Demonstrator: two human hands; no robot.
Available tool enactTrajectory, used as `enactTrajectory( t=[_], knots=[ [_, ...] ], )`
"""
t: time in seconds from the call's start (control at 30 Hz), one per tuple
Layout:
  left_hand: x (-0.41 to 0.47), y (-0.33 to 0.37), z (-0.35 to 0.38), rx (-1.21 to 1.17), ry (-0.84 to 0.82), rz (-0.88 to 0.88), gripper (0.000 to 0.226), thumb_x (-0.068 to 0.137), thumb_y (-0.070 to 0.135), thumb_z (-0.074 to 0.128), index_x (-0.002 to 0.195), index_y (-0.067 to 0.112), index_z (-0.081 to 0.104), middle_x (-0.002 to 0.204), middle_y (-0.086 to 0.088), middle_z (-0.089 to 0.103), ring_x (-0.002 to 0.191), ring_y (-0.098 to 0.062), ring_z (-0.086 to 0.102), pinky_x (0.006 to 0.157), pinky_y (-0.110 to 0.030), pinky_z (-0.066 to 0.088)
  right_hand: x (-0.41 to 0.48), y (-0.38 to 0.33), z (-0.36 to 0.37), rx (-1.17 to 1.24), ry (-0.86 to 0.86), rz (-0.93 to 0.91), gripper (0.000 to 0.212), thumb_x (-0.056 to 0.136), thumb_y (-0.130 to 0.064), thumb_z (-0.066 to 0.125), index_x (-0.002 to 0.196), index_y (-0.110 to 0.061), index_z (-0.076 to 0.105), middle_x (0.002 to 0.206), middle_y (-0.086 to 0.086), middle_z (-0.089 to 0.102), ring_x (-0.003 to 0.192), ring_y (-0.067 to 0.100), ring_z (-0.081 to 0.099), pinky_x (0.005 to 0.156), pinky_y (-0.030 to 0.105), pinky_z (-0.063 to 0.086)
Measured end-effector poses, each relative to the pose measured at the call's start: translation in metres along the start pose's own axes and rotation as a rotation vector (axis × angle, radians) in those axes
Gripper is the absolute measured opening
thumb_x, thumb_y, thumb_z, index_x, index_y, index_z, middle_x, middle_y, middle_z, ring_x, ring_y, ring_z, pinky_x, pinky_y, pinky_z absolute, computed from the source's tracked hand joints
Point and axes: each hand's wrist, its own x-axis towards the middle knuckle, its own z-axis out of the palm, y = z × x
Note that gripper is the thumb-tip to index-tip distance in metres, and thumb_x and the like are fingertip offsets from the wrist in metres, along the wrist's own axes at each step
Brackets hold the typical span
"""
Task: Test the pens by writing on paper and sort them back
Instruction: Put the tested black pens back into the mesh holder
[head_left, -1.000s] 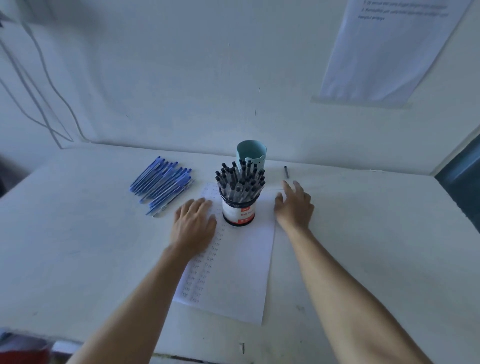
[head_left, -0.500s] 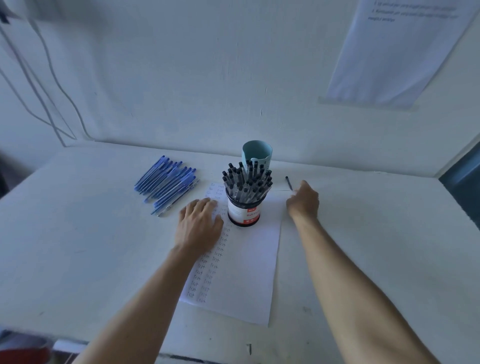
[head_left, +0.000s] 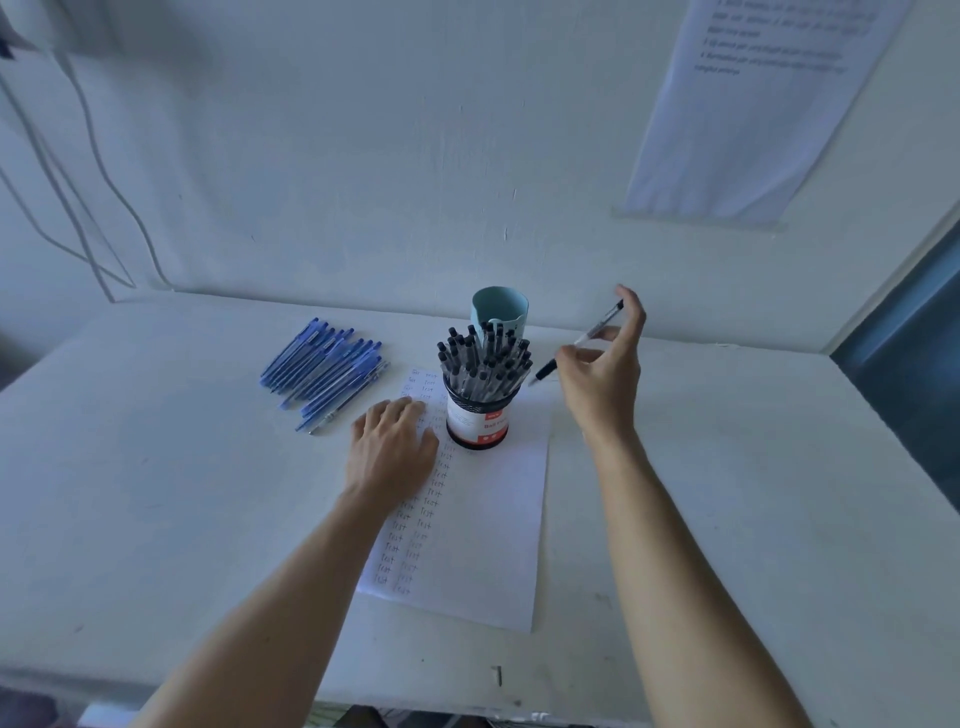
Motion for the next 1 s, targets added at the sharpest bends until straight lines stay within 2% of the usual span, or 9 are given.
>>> enactTrajectory(
  t=[0.17,0.3,0.47,0.53,0.63,0.73,0.87,0.93,1.0],
  knots=[
    [0.0,0.0,0.0,-0.006,0.002,0.008,0.045,0.099,0.036,0.045,0.142,0.021,0.05,0.15,0.003,0.047,0.141,-0.02,0.033,0.117,-0.041,0.02,-0.006,-0.025,-0.002,0.282,0.109,-0.234,0.058,0.095,0.002,0.054,0.143,-0.018,0.029,0.107,0.004,0.053,0.075,0.022,0.073,0.074,0.024,0.057],
    [0.0,-0.001,0.0,-0.01,-0.003,0.011,0.046,0.099,0.036,0.044,0.141,0.021,0.049,0.149,0.003,0.047,0.14,-0.02,0.033,0.117,-0.041,0.02,-0.012,-0.031,0.006,0.263,0.066,-0.34,0.061,0.095,0.0,0.055,0.145,-0.021,0.027,0.112,0.006,0.055,0.079,0.022,0.072,0.077,0.027,0.058],
    [0.0,-0.001,0.0,-0.01,-0.001,0.017,0.046,0.098,0.036,0.044,0.141,0.021,0.049,0.149,0.003,0.047,0.14,-0.021,0.033,0.117,-0.042,0.021,-0.014,-0.014,0.028,-0.045,-0.175,-0.461,0.053,0.093,-0.006,0.062,0.142,-0.013,0.043,0.11,0.006,0.065,0.092,0.011,0.067,0.085,0.026,0.056],
    [0.0,-0.001,0.0,-0.008,0.0,0.015,0.046,0.098,0.035,0.044,0.142,0.021,0.049,0.149,0.003,0.047,0.14,-0.021,0.033,0.117,-0.041,0.02,-0.014,-0.009,0.034,-0.165,-0.248,-0.501,0.04,0.094,-0.013,0.062,0.133,-0.014,0.055,0.102,0.003,0.069,0.096,0.016,0.065,0.088,0.033,0.054],
    [0.0,-0.001,0.0,-0.009,0.003,0.014,0.046,0.098,0.035,0.045,0.142,0.021,0.049,0.15,0.002,0.047,0.14,-0.021,0.033,0.117,-0.042,0.021,-0.016,-0.002,0.042,-0.313,-0.169,-0.584,0.025,0.096,-0.026,0.057,0.115,-0.017,0.07,0.099,-0.004,0.073,0.102,0.023,0.063,0.089,0.045,0.051],
    [0.0,0.0,-0.001,-0.014,0.003,0.013,0.045,0.098,0.035,0.045,0.141,0.021,0.049,0.149,0.002,0.047,0.14,-0.021,0.033,0.117,-0.041,0.021,-0.02,-0.003,0.043,-0.531,-0.084,-0.532,0.032,0.096,-0.04,0.047,0.103,-0.027,0.075,0.111,-0.015,0.072,0.119,0.023,0.056,0.099,0.045,0.041],
    [0.001,-0.002,-0.001,-0.037,-0.001,-0.001,0.045,0.097,0.034,0.048,0.14,0.023,0.051,0.15,0.003,0.046,0.141,-0.02,0.031,0.118,-0.041,0.02,-0.026,0.0,0.038,-0.635,-0.279,-0.392,0.059,0.093,-0.058,0.027,0.085,-0.032,0.079,0.135,-0.012,0.06,0.132,0.018,0.043,0.107,0.043,0.025],
    [0.006,-0.004,-0.003,-0.127,-0.037,-0.049,0.044,0.094,0.029,0.053,0.138,0.024,0.054,0.15,0.004,0.047,0.141,-0.019,0.031,0.118,-0.042,0.02,-0.029,0.005,0.035,-0.54,-0.314,-0.371,0.057,0.095,-0.055,0.026,0.099,-0.029,0.077,0.143,-0.009,0.053,0.137,0.016,0.038,0.11,0.04,0.021],
    [0.013,-0.006,-0.007,-0.239,-0.069,-0.108,0.042,0.093,0.022,0.056,0.135,0.023,0.057,0.147,0.001,0.051,0.139,-0.021,0.038,0.117,-0.045,0.026,-0.035,0.011,0.033,-0.439,-0.333,-0.388,0.054,0.096,-0.05,0.028,0.13,-0.026,0.063,0.152,-0.003,0.044,0.143,0.014,0.031,0.114,0.035,0.017]
  ],
)
